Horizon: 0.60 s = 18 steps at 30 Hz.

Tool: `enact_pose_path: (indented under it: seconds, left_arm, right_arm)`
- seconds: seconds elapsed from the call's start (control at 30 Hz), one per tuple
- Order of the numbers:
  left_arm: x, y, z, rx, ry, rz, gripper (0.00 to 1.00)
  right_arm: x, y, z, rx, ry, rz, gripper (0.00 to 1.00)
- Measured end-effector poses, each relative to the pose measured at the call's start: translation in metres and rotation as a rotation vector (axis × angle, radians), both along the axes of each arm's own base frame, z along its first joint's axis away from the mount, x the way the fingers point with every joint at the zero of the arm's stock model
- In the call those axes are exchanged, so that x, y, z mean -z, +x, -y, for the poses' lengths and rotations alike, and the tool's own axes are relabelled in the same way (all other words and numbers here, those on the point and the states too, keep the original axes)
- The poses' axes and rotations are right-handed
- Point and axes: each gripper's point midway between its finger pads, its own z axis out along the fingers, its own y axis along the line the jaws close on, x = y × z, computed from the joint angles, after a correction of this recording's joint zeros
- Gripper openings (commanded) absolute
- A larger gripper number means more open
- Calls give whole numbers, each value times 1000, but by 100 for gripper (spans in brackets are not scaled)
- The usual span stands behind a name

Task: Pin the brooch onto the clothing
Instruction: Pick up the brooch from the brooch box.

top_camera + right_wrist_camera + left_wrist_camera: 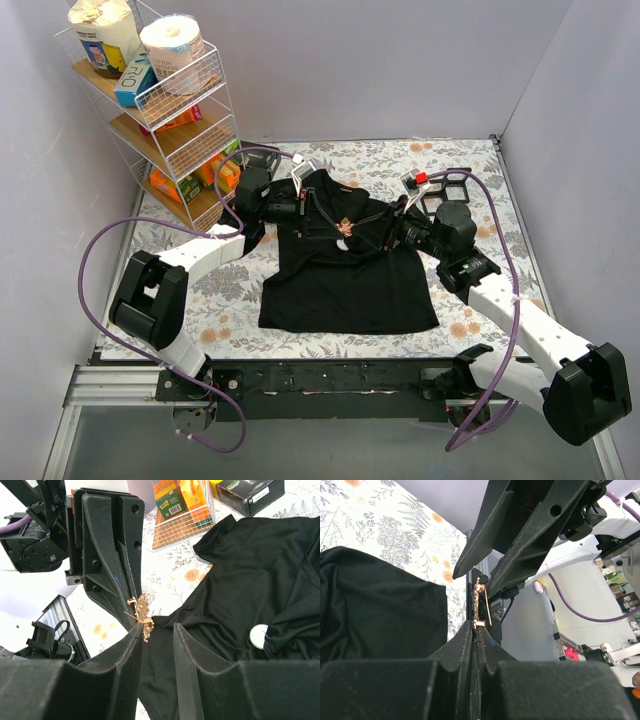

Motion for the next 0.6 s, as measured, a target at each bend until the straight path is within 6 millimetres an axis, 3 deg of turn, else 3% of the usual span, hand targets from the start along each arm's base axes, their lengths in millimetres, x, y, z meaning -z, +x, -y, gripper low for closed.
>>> enact_pose_path:
  seconds: [0.17, 0.27, 0.6]
  left_arm:
    - [1, 0, 0, 3, 6, -5, 0]
    - [2, 1, 0, 4, 16, -1, 0]
    - [8, 6, 0, -15, 55, 17, 0]
  right_arm:
    - [-3, 2, -2, -4, 15, 5, 55]
    - [-4, 2, -4, -14, 24, 5, 59]
    - [-8, 5, -11, -42, 31, 1, 54]
